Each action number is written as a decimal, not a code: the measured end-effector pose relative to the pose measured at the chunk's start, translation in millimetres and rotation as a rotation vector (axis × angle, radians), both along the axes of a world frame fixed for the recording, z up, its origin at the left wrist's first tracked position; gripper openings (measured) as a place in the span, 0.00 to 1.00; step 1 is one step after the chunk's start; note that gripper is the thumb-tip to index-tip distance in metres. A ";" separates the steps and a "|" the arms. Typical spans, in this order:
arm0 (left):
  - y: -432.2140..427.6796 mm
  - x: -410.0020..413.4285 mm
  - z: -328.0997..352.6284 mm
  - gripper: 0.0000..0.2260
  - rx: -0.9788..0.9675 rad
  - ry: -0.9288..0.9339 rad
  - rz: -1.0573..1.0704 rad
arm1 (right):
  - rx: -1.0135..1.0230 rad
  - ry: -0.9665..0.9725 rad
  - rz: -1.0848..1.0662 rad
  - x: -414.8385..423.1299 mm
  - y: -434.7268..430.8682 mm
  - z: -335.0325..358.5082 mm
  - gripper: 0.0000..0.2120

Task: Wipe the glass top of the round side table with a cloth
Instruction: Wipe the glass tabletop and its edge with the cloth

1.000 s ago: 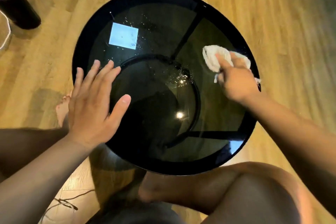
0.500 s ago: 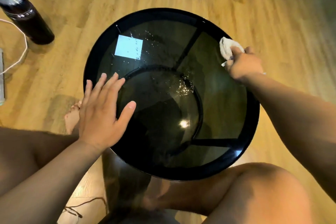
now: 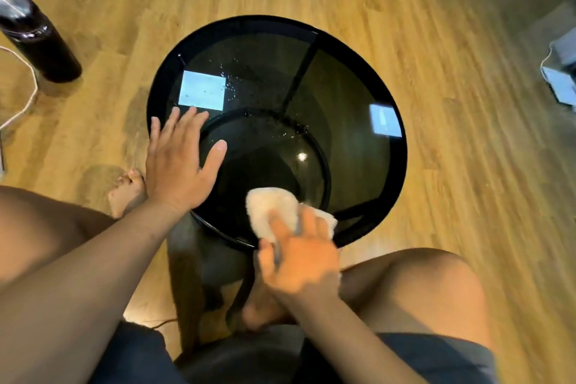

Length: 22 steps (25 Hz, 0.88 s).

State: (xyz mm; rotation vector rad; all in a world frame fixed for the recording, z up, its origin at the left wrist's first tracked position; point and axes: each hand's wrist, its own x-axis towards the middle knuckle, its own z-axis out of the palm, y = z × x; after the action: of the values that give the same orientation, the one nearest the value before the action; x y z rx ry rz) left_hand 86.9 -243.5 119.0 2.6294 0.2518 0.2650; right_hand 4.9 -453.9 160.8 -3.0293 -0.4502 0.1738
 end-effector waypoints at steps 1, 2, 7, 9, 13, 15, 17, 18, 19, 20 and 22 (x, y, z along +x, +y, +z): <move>0.4 -0.3 0.4 0.29 -0.015 -0.010 -0.003 | 0.085 -0.026 0.124 -6.5 17.7 -4.6 0.22; 0.1 -1.2 0.7 0.29 -0.025 -0.012 -0.002 | 0.141 -0.020 0.256 -8.9 27.4 -7.3 0.22; 0.9 -1.6 -1.8 0.29 -0.021 -0.007 0.015 | 0.072 0.063 0.400 42.3 -30.5 -6.2 0.23; 0.9 -1.4 -2.6 0.28 -0.017 0.004 0.010 | 0.059 -0.033 0.198 86.0 -85.6 -7.4 0.23; 1.4 -0.8 -1.3 0.29 -0.052 -0.008 0.013 | -0.013 -0.026 -0.387 166.5 -141.5 2.2 0.28; 2.1 -1.4 -1.3 0.29 -0.085 -0.021 -0.005 | -0.019 -0.050 -0.517 162.1 -109.3 3.5 0.24; 2.9 -2.0 -2.5 0.31 -0.106 -0.050 -0.029 | -0.026 -0.174 -0.369 132.1 -51.3 -3.3 0.22; 3.3 -2.2 -2.0 0.31 -0.116 -0.073 -0.043 | 0.018 -0.209 -0.231 112.9 -14.0 -5.9 0.21; 3.5 -2.0 -2.5 0.32 -0.146 -0.100 -0.051 | 0.082 -0.214 -0.098 95.1 23.1 -9.2 0.19; 3.7 -2.3 -2.1 0.32 -0.222 -0.124 -0.045 | 0.155 -0.199 0.018 80.6 56.3 -13.2 0.18; 4.2 -1.8 4.3 0.30 -0.496 -0.159 0.037 | 0.258 -0.135 0.199 65.4 102.0 -13.4 0.16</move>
State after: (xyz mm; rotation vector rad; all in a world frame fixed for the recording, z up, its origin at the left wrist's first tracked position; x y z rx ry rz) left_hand 85.0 -239.3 123.3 2.1040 0.2720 0.3695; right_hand 70.4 -351.9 147.5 -2.7501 -0.7244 -0.0736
